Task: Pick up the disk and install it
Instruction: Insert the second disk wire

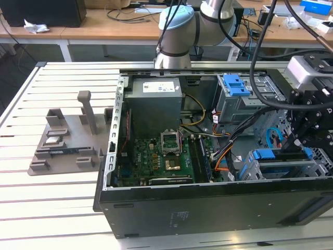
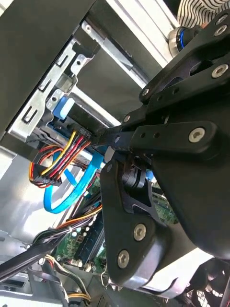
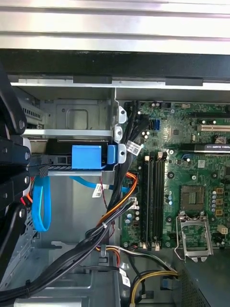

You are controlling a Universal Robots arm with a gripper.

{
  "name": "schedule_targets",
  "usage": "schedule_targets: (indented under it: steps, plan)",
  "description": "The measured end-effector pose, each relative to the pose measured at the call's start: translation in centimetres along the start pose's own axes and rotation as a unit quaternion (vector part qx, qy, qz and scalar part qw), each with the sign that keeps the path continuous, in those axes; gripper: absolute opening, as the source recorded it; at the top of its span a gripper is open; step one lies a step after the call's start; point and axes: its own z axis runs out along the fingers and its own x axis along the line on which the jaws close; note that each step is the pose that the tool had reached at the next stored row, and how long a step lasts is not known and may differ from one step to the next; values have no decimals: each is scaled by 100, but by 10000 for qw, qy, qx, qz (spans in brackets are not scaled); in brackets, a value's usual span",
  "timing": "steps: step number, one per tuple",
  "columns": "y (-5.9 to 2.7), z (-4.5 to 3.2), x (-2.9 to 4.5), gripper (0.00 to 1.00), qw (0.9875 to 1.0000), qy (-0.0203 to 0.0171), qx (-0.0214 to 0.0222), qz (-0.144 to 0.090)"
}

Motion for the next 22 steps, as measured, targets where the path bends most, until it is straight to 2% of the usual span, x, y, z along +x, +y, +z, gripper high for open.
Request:
schedule_targets:
  steps: [8, 10, 11, 12, 17, 19, 22]
  plan:
    - [-2, 22, 0, 10, 10000, 2, 0, 0]
    - [-2, 23, 0, 11, 10000, 1, 0, 0]
    - [-2, 23, 0, 17, 10000, 1, 0, 0]
    - [-2, 23, 0, 17, 10000, 2, 0, 0]
    - [9, -176, -11, 17, 10000, 1, 0, 0]
    - [12, -239, -17, 17, 10000, 1, 0, 0]
    - [15, -295, -20, 17, 10000, 1, 0, 0]
